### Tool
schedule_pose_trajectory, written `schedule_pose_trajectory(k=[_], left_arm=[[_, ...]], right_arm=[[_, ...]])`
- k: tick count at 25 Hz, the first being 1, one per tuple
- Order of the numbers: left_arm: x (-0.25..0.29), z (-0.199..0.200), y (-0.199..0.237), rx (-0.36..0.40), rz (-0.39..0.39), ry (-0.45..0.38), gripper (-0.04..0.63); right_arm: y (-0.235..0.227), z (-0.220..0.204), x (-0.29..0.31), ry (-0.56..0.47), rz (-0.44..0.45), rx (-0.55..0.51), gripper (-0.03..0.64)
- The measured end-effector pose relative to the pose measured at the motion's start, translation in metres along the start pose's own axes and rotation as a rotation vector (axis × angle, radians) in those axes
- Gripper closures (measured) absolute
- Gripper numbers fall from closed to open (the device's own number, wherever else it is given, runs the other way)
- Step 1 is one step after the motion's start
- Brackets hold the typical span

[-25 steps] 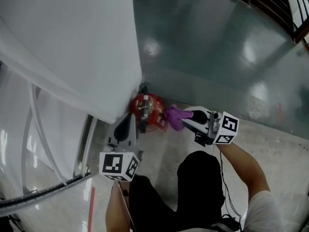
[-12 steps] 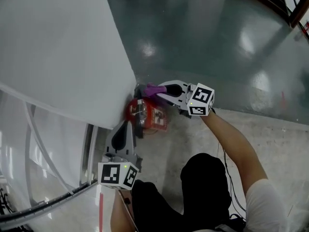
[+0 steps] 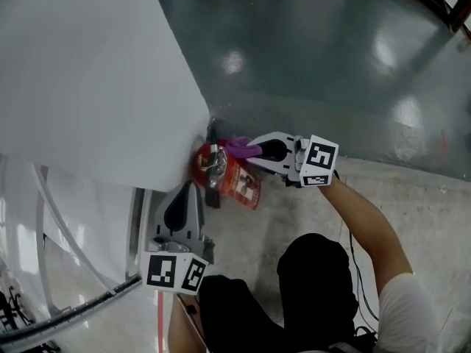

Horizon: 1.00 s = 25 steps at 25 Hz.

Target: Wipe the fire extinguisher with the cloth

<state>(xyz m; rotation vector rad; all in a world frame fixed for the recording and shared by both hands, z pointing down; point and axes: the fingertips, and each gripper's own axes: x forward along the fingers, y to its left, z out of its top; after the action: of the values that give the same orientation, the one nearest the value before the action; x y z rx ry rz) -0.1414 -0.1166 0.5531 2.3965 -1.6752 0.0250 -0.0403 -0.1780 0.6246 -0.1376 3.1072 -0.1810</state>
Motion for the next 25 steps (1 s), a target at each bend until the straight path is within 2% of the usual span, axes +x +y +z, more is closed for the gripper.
schedule_pose_trajectory(k=[5, 12, 17, 21, 25], left_arm=[[-0.004, -0.002, -0.003, -0.004, -0.013, -0.008, 0.592], [-0.010, -0.004, -0.001, -0.014, -0.022, -0.004, 0.592], [-0.013, -0.005, 0.000, -0.005, -0.019, -0.005, 0.592], [-0.014, -0.008, -0.001, -0.008, -0.017, -0.011, 0.592], [-0.014, -0.016, 0.001, -0.016, -0.014, -0.002, 0.592]], right_arm=[[0.019, -0.006, -0.008, -0.013, -0.021, -0.085, 0.558], [0.031, -0.015, -0.015, -0.009, -0.022, -0.123, 0.558], [0.045, -0.036, -0.018, 0.060, 0.000, -0.200, 0.558], [0.058, -0.064, -0.016, 0.156, 0.027, -0.290, 0.558], [0.060, -0.096, -0.013, 0.213, 0.006, -0.352, 0.558]])
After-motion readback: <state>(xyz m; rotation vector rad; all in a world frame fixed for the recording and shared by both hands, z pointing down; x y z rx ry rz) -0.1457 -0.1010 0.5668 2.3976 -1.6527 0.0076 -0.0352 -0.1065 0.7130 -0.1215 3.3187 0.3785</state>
